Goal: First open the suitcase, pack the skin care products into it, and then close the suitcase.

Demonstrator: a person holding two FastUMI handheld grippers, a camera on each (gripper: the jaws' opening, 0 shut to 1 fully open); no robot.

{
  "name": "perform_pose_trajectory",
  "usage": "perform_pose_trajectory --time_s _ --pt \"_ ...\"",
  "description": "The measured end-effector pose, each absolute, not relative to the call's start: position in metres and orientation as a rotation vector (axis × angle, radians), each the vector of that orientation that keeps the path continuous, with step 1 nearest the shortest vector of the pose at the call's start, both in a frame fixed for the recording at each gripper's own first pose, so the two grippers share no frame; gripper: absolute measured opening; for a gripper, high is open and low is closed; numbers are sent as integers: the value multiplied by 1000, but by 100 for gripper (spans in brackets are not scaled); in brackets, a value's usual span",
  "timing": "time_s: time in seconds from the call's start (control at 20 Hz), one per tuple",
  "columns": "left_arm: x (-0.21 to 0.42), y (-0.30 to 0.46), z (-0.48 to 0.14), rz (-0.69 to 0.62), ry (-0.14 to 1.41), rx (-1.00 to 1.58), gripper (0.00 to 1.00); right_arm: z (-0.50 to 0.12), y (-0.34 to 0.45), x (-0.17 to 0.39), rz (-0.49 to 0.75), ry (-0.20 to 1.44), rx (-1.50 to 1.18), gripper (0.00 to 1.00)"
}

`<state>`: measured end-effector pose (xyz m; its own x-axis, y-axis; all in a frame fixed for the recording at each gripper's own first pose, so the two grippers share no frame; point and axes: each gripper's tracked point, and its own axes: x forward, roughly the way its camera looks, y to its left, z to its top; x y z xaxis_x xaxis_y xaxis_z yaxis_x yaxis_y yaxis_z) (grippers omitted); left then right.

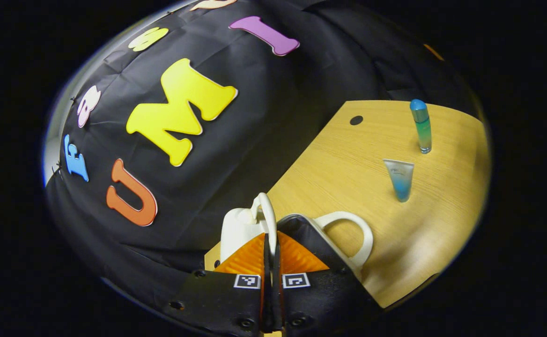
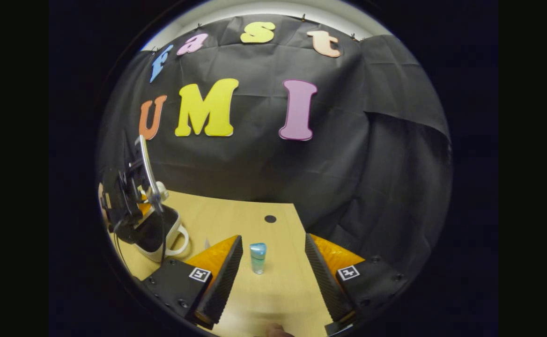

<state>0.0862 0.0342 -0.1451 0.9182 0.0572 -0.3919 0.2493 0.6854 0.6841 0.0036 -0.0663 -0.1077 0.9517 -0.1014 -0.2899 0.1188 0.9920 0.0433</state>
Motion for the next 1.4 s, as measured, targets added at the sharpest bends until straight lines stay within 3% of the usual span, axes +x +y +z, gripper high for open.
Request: perform_pose_trajectory --time_s 0.4,0.65,0.9,1.4 --pt "98 143 -79 -9 372 732 3 -106 -4 17 -50 312 45 79" --pt "107 242 -79 73 380 707 3 -112 24 23 -57 342 71 79" --pt "108 328 -112 119 463 641 3 -120 45 24 -97 376 63 79" --pt "90 427 -267 92 786 263 3 -133 34 12 -223 431 -4 80"
